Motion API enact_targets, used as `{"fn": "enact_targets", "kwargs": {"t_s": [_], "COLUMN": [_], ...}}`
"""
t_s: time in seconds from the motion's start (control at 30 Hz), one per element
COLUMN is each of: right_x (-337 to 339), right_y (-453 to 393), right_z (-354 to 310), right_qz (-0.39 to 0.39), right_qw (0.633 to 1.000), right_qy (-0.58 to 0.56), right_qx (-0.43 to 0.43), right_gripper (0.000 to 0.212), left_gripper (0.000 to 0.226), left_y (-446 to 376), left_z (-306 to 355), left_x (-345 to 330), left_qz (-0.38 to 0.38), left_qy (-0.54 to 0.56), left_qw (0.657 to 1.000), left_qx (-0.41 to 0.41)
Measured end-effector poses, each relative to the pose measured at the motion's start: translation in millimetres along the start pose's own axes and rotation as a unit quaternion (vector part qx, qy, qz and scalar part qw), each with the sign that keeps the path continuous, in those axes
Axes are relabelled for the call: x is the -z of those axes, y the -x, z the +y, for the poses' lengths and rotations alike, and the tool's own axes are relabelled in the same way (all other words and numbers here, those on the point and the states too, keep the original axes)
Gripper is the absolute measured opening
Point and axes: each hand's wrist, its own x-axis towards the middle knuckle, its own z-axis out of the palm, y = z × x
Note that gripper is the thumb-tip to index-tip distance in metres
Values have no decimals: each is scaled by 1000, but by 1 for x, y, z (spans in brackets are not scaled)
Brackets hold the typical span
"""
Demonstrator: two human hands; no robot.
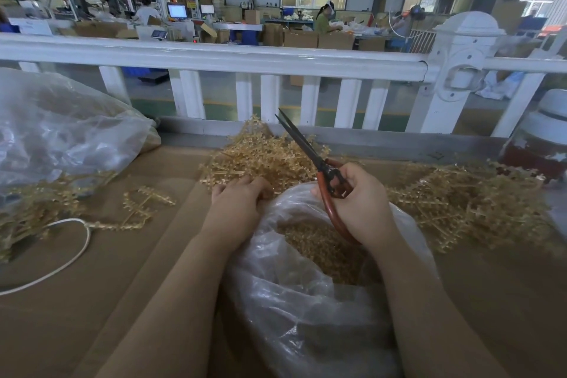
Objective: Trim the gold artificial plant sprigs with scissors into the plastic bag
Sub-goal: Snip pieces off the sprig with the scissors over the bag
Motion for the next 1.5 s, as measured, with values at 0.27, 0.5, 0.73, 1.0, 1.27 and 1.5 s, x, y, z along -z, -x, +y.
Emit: {"fn": "enact_targets", "kwargs": {"t_s": [0.27, 0.5, 0.73, 1.0, 1.27, 1.5], "right_x": [2, 8, 11, 15, 14, 18], "right_y": [-1, -1, 4, 6, 7, 4], "right_z": [-3, -7, -12, -16, -18, -15], "right_qz": [-11, -10, -29, -95, -119, -77], "right_qw": [1000, 994, 969, 943, 938, 930], "right_qy": [-18, -106, -241, -317, -324, -356], "right_qx": [-15, -31, -42, -43, -28, -52], "right_gripper": [30, 25, 24, 34, 24, 62], "left_gripper": [3, 10, 13, 14, 16, 12], "left_y": [1, -2, 1, 3, 8, 12], "left_z": [15, 34, 41, 46, 53, 55], "left_x": [19, 37, 37, 26, 19, 18], "left_qz": [155, 218, 124, -15, -34, 104], "left_qy": [531, 682, 769, 793, 759, 610], "left_qw": [827, 695, 625, 608, 651, 785], "left_qx": [104, 65, 52, 29, 4, -2]}}
